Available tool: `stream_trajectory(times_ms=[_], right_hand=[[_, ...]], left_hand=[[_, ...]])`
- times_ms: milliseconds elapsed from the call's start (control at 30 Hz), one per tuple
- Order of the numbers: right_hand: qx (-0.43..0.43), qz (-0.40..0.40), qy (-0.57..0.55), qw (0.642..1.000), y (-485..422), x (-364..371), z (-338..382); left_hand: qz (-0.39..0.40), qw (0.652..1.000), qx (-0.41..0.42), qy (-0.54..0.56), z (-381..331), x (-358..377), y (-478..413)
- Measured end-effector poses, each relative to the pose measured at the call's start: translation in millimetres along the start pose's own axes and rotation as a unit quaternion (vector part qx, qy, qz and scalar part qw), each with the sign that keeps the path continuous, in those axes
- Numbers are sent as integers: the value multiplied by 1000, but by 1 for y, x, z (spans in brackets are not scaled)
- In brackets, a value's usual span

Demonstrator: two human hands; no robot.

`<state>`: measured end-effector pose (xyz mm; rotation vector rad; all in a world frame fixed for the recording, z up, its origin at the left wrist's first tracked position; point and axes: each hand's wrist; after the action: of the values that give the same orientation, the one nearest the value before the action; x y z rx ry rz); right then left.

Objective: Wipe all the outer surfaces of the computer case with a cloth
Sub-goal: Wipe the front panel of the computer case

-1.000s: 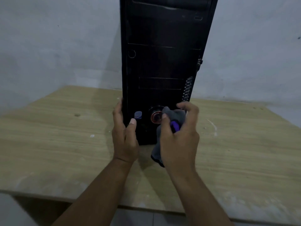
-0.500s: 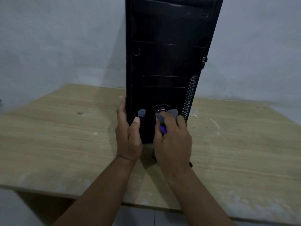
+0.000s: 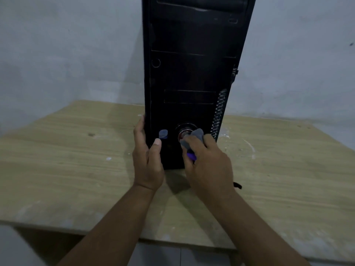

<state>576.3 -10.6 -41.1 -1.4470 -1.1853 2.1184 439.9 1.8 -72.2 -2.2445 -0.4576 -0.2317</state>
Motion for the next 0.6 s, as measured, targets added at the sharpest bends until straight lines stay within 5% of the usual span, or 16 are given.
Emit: stream_trajectory(times_ms=[133,367,600], right_hand=[[50,-19,-39,998,-11,-2,16],[-35,40,52,997,-1,-4,3],[2,13,18,1000,-3,1,17]], left_hand=[[1,1000,5,-6,1,-1,0],[-1,1000,0,-2,2,-1,1],[0,1000,5,-10,1,-2,1]])
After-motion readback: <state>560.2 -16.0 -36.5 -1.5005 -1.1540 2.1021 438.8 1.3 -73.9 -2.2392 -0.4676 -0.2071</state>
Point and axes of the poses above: each hand's wrist, its own y-axis away from the middle knuckle, its own x-axis out of the palm, z = x × y, and after that the axes turned 10 degrees about y, right-handed
